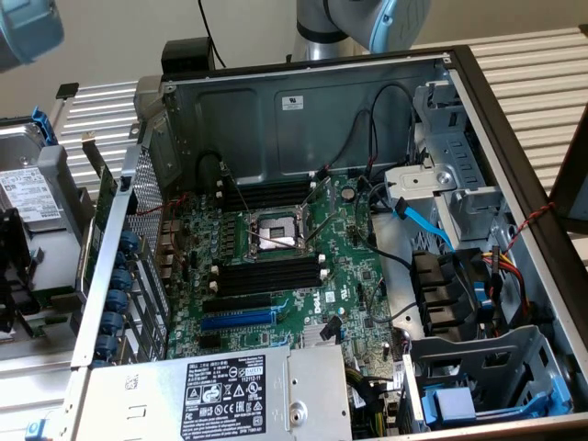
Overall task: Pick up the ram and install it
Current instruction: 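Pick up the ram and move it above insertion slot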
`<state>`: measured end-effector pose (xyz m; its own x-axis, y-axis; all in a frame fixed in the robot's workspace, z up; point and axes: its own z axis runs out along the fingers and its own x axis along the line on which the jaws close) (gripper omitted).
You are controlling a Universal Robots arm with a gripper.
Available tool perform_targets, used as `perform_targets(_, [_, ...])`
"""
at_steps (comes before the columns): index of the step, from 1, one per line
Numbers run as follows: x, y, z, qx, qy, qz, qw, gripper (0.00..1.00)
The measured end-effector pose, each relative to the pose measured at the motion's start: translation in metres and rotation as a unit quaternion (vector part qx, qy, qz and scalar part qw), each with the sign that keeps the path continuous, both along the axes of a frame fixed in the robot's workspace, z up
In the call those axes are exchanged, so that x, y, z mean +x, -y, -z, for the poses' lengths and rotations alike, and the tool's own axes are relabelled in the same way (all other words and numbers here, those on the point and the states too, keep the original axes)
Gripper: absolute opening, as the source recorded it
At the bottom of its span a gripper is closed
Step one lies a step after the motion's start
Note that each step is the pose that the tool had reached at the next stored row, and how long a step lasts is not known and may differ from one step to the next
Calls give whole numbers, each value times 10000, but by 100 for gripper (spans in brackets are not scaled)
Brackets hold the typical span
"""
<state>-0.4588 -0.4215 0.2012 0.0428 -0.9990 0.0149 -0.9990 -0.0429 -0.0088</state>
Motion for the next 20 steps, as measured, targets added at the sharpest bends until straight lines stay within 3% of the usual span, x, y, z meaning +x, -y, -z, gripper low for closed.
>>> perform_targets(4, [0,0,2,0,0,0,10000,30])
perform_targets(7, [0,0,3,2,0,0,10000,13])
perform_targets(13, [0,2,-24,3,1,0,10000,13])
perform_targets(20, [0,4,-205,10,0,1,10000,13])
